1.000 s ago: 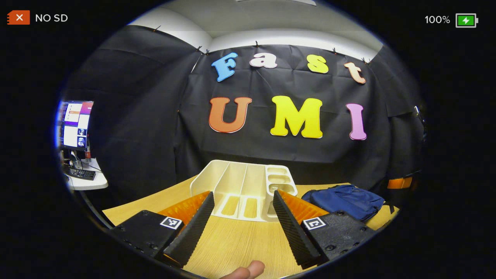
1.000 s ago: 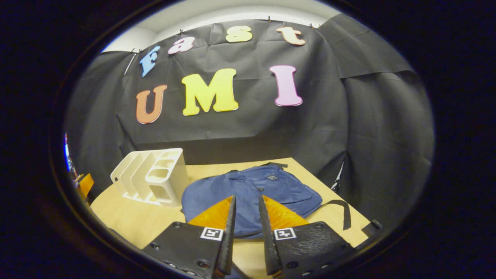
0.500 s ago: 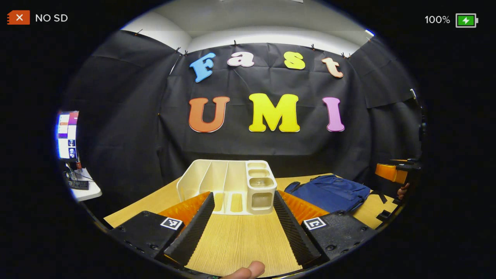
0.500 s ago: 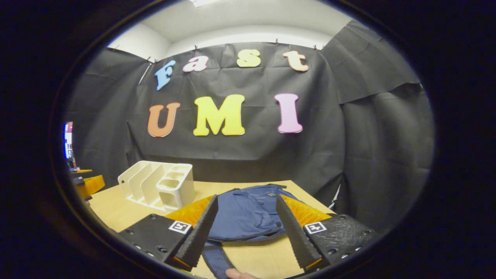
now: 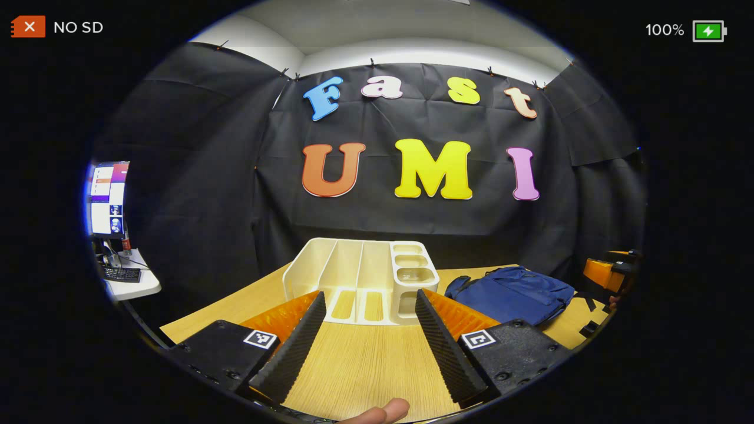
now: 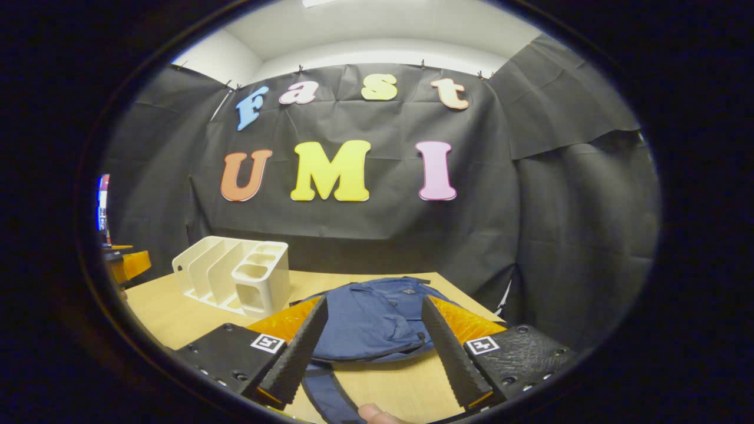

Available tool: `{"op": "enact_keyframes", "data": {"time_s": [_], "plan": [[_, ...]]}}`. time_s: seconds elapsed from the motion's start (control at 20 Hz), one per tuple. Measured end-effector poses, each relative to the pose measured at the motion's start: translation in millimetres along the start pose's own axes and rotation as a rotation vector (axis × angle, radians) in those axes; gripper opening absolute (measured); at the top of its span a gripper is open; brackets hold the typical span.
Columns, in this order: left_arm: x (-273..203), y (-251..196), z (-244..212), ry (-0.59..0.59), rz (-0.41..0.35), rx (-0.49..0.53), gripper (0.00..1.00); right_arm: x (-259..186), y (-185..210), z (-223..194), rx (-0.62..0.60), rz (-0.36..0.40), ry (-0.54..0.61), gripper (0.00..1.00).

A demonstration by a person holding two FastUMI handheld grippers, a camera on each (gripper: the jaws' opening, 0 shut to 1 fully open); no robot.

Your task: Open the schoolbag, grab two books from the bookshelf and put them into the schoolbag.

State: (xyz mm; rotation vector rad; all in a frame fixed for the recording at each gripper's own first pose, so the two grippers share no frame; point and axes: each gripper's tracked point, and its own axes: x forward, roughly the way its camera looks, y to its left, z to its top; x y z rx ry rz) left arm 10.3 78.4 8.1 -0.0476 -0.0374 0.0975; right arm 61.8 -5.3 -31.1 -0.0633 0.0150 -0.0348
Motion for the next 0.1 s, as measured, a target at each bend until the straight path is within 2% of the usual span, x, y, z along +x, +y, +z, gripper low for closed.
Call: {"op": "enact_keyframes", "data": {"time_s": [0.05, 0.1], "plan": [[-0.7, -0.7, 0.3, 0.002, -0.001, -0.003, 0.97, 0.0, 0.1, -0.9, -0.003, -0.005, 0.005, 0.93], [-0.4, -0.6, 1.2, 0.001, -0.002, -0.007, 0.98, 0.3, 0.6, -1.0, 0.000, -0.006, 0.006, 0.99]]}}
